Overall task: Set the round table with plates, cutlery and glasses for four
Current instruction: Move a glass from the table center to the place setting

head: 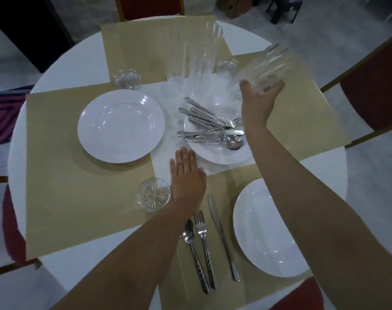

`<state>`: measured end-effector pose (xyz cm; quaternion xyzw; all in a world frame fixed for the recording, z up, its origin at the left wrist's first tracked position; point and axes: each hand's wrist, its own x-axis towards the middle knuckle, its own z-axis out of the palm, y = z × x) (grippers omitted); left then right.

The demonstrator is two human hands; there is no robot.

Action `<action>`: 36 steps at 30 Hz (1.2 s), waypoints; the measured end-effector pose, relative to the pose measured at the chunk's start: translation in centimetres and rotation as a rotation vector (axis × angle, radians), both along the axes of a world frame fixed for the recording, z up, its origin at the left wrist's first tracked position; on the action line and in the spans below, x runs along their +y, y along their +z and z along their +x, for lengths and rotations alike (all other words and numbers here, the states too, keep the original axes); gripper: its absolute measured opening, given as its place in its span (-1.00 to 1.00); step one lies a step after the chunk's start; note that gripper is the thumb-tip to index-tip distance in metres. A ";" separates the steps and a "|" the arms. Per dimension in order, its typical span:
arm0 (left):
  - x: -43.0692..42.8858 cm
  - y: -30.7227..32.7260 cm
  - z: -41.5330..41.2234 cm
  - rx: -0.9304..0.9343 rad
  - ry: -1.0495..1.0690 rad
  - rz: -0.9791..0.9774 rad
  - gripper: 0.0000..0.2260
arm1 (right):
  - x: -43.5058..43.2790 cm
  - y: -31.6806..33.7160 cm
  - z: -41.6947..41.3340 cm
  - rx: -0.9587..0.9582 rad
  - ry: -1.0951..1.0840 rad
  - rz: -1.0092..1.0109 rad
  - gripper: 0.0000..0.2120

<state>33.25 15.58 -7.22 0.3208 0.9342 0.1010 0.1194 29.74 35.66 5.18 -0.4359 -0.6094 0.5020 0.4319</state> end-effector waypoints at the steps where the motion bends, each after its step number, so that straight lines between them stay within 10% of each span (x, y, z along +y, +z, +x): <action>1: 0.0 0.0 0.0 -0.003 0.000 -0.003 -0.38 | -0.6 0.1 1.3 0.005 0.011 -0.001 -0.52; 36: -0.2 -0.2 0.0 -0.028 -0.005 -0.012 -0.47 | 1.5 -6.5 19.3 -0.242 -0.100 -0.090 -0.40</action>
